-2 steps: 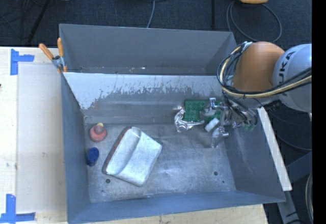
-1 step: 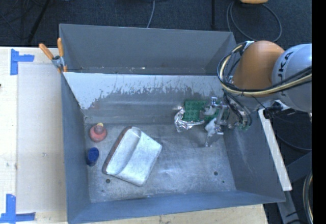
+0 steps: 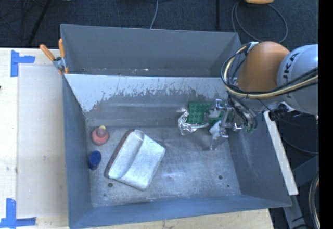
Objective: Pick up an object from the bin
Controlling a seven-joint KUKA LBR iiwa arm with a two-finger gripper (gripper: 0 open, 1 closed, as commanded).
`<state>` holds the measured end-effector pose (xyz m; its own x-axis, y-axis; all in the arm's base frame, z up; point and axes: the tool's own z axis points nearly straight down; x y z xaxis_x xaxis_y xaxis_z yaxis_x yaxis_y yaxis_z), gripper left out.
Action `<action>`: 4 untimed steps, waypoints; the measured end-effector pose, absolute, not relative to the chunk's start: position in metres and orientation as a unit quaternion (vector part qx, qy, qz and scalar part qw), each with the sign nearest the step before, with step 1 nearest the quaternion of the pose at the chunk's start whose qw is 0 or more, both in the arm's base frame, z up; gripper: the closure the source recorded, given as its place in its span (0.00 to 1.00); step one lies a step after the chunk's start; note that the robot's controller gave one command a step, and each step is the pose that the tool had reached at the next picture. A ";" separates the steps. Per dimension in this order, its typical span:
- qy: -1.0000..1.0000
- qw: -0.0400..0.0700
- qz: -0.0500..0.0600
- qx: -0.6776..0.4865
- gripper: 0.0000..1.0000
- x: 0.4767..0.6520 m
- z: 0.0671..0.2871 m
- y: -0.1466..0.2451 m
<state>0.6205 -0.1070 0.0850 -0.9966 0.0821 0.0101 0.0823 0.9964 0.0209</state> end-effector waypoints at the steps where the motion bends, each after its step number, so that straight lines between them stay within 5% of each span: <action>1: -0.999 -0.027 -0.007 -0.044 1.00 0.633 0.089 -0.108; 2: -0.999 -0.026 -0.005 -0.044 1.00 0.631 0.091 -0.106; 3: -0.999 -0.004 0.000 -0.042 1.00 0.633 0.152 -0.106; 4: -0.999 -0.001 0.000 -0.041 1.00 0.633 0.153 -0.106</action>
Offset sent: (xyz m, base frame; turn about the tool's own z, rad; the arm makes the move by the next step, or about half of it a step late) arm 0.0000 0.0000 0.0000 0.0000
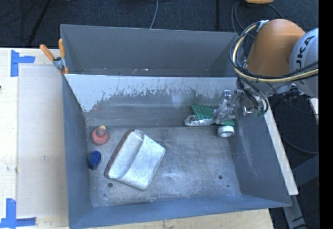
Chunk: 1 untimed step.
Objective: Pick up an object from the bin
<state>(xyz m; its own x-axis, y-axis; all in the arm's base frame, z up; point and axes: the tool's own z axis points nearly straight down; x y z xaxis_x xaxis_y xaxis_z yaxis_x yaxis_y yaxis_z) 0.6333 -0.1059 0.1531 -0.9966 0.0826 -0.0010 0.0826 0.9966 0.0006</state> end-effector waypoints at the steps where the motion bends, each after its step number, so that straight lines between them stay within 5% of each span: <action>1: 0.999 0.002 0.000 0.041 1.00 0.634 0.184 -0.106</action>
Offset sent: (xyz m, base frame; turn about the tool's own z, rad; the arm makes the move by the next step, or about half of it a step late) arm 0.0000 0.0000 0.0295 0.0000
